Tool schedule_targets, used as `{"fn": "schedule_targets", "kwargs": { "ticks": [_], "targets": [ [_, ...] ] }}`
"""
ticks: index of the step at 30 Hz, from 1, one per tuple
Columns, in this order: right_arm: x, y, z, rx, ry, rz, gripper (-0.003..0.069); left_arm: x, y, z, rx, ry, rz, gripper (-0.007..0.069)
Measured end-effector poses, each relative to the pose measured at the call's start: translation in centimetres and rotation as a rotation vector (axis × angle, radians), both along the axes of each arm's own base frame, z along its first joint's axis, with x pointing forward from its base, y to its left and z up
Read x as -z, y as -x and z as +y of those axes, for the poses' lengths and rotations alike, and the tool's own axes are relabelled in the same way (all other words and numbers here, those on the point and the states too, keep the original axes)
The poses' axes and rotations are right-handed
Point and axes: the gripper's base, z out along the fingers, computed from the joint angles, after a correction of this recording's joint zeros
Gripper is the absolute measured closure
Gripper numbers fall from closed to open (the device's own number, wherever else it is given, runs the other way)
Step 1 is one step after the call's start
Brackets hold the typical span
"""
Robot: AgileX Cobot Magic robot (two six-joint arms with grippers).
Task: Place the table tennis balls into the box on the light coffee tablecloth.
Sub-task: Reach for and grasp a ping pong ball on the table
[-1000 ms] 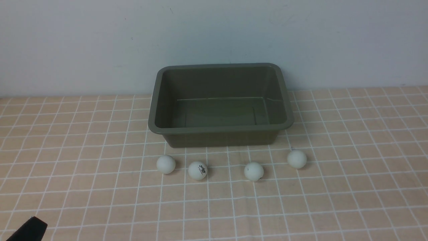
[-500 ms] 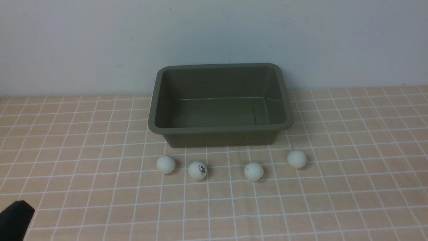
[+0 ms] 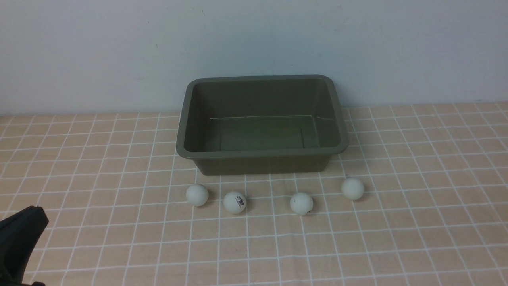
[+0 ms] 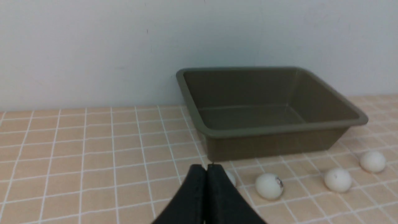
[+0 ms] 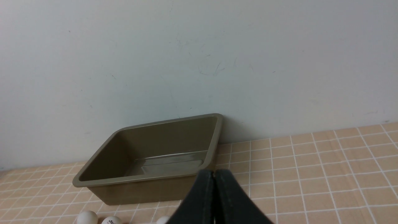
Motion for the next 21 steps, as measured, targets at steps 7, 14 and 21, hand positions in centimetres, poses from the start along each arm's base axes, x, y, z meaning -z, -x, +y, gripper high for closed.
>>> {"fn": "schedule_targets", "kwargs": {
  "ticks": [7,14,21],
  "targets": [
    [0.0,0.0,0.0,-0.001,0.007,0.0,0.0677,-1.5,-2.3,0.1,0.083,-0.272,0.19,0.0693],
    [0.3,0.0,0.0,-0.008,0.072,0.015,0.0677,-3.0,-2.8,0.9,-0.006,-0.28,0.236,0.069],
    [0.3,0.2,0.6,-0.078,0.159,0.001,0.0677,-2.5,-2.7,1.0,-0.016,-0.253,0.312,0.0577]
  ]
}}
